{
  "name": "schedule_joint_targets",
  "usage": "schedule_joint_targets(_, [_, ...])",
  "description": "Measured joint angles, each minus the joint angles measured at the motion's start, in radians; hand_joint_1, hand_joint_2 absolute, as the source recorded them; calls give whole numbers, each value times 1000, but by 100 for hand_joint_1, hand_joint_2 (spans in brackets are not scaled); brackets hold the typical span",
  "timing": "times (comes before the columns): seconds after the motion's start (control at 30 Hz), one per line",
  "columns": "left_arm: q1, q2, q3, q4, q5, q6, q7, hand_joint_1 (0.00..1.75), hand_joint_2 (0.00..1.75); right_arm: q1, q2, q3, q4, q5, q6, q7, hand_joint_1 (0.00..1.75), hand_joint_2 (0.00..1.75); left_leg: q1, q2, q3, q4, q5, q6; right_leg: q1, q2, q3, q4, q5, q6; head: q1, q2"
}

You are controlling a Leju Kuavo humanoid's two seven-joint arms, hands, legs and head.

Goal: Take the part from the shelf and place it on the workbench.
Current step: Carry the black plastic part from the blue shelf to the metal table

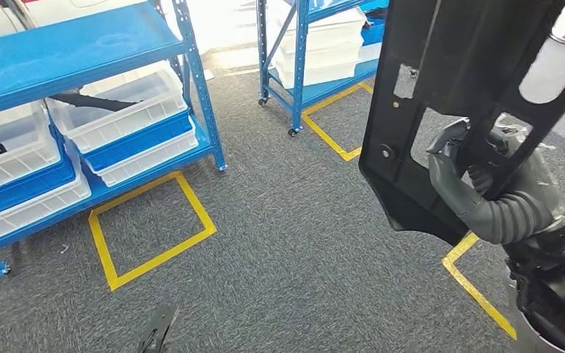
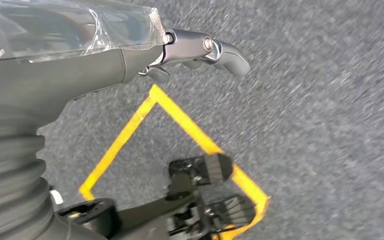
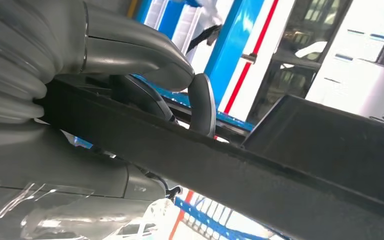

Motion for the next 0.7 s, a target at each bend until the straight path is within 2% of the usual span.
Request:
schedule_joint_targets(0.03, [0, 1, 2, 0, 0, 0, 1, 0, 175, 2, -2, -2, -4, 0, 0, 3, 175, 175, 0, 11, 0, -1, 1, 2, -1, -32, -29, 63, -35, 6, 2, 0])
schedule_joint_targets(0.07, [2, 1, 4, 0, 0, 0, 3, 0, 175, 5, -4, -4, -8, 0, 0, 6, 175, 175, 0, 23, 0, -1, 1, 3, -3, -52, -63, 140, -71, 12, 3, 0])
schedule_joint_targets(0.1, [3, 1, 6, 0, -1, 0, 6, 0, 175, 9, -6, -4, -10, 0, 1, 10, 175, 175, 0, 34, 0, 0, 0, 3, -6, -62, -94, 207, -95, 17, 3, 0])
schedule_joint_targets(0.13, [3, 1, 7, 0, 0, -1, 9, 0, 175, 13, -6, -5, -13, 0, 1, 14, 175, 175, 0, 47, 0, 0, 0, 3, -10, -67, -112, 247, -104, 22, 3, 0])
schedule_joint_targets(0.17, [3, 1, 9, 0, 0, -1, 13, 0, 175, 16, -7, -7, -16, -1, 2, 18, 175, 175, 0, 58, 0, 0, -1, 2, -14, -71, -107, 242, -93, 26, 3, 0])
schedule_joint_targets(0.2, [3, 0, 10, 0, 0, -1, 16, 0, 175, 16, -8, -9, -20, 0, 2, 21, 175, 175, 2, 69, 2, 0, -2, 0, -18, -78, -78, 191, -63, 29, 4, 0])
schedule_joint_targets(0.27, [1, 2, 11, 0, 1, -1, 21, 0, 175, 15, -12, -15, -28, 0, 2, 24, 175, 175, 1, 86, 7, 2, -7, -9, -21, -112, 5, 38, -3, 33, 4, 0])
schedule_joint_targets(0.3, [0, 3, 12, 0, 1, -1, 25, 0, 175, 14, -14, -18, -33, 0, 2, 26, 175, 175, -2, 92, 9, 3, -10, -15, -20, -123, 34, -18, 14, 30, 3, 0])
schedule_joint_targets(0.33, [-1, 5, 12, 0, 1, -1, 29, 0, 175, 14, -15, -19, -37, 0, 2, 27, 175, 175, -5, 98, 9, 4, -11, -20, -18, -129, 45, -46, 19, 24, 3, 0])
schedule_joint_targets(0.4, [-1, 7, 12, 0, 1, -2, 35, 0, 175, 14, -18, -22, -45, 1, 2, 31, 175, 175, -6, 112, 9, 4, -12, -29, -13, -112, 39, -49, 19, 7, 2, 0])
schedule_joint_targets(0.43, [-1, 7, 13, 0, 1, -2, 36, 0, 175, 15, -20, -24, -49, 1, 2, 33, 175, 175, -4, 112, 8, 7, -16, -33, -13, -103, 36, -48, 21, -1, 2, 0])
schedule_joint_targets(0.47, [-1, 7, 12, 0, 1, -2, 37, 0, 175, 15, -21, -26, -54, 1, 2, 33, 175, 175, 0, 101, 2, 21, -28, -37, -12, -94, 33, -49, 23, -8, 1, 0])
schedule_joint_targets(0.5, [-1, 7, 12, 0, 0, -2, 39, 0, 175, 15, -23, -28, -60, 1, 2, 34, 175, 175, 2, 83, -14, 59, -54, -40, -12, -86, 31, -49, 26, -16, 1, 0])
schedule_joint_targets(0.57, [2, 8, 12, 0, -2, -2, 41, 0, 175, 18, -23, -30, -67, 4, 2, 35, 175, 175, 2, 42, -76, 198, -127, -41, -12, -65, 28, -50, 30, -27, 1, 0])
schedule_joint_targets(0.6, [4, 8, 12, 0, -4, -2, 42, 0, 175, 21, -23, -30, -69, 7, 2, 37, 175, 175, 1, 32, -112, 275, -157, -39, -10, -54, 26, -49, 32, -31, 0, 0])
schedule_joint_targets(0.63, [5, 8, 12, 0, -6, -2, 44, 0, 175, 25, -23, -30, -71, 11, 2, 39, 175, 175, -1, 28, -137, 325, -170, -37, -8, -42, 25, -49, 33, -34, 0, 0])
schedule_joint_targets(0.67, [5, 9, 12, 0, -8, -2, 45, 0, 175, 30, -23, -30, -75, 15, 2, 41, 175, 175, -3, 25, -145, 339, -165, -34, -5, -29, 24, -49, 34, -36, 0, 0])
schedule_joint_targets(0.7, [5, 9, 12, 0, -11, -2, 46, 0, 175, 33, -23, -31, -80, 19, 2, 43, 175, 175, -4, 23, -133, 308, -141, -29, -1, -18, 24, -49, 35, -37, 0, 0])
